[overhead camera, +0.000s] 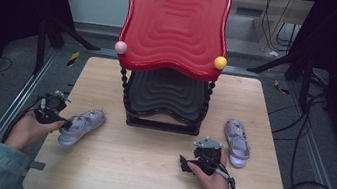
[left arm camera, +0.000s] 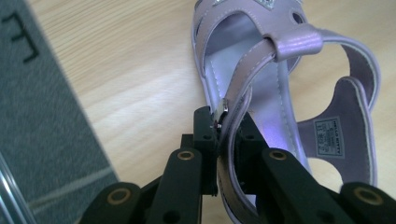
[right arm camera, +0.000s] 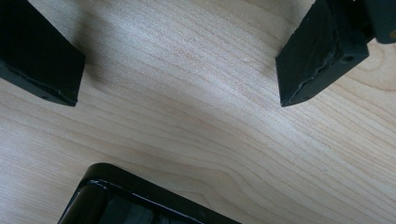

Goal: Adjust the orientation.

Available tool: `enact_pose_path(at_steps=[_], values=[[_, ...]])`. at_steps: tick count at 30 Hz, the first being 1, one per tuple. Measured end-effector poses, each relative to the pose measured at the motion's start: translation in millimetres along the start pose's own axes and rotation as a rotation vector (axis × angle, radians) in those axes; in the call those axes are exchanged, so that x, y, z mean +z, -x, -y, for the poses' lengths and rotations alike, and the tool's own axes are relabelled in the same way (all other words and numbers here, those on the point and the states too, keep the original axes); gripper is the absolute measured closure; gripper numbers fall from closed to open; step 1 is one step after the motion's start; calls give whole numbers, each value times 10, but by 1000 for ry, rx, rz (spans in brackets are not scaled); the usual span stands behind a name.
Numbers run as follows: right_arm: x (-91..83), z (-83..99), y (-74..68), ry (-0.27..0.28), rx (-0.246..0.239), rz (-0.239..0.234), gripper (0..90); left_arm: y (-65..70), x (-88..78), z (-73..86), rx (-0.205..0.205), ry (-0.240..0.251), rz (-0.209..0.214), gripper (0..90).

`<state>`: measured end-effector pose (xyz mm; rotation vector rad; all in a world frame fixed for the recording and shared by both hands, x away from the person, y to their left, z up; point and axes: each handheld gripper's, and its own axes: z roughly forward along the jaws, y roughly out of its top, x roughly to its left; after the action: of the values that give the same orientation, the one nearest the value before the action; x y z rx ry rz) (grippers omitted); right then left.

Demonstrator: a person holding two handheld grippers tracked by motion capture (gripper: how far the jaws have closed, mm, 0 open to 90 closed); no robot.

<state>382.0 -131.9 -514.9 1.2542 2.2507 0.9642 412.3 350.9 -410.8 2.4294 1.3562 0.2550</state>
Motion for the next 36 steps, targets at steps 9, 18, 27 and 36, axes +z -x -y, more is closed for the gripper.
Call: enact_pose_path(at_steps=[9,18,27,36], values=[[0,0,0,0,0,0,13,787,79,-297,189,39,98,824],[-1,1,0,-1,0,1,13,1349,413,-581,299,16,122,823],[-2,2,1,-1,0,2,13,1339,574,-420,307,-31,103,821],[-4,3,3,0,-2,3,13,1385,515,-377,289,-11,88,752]])
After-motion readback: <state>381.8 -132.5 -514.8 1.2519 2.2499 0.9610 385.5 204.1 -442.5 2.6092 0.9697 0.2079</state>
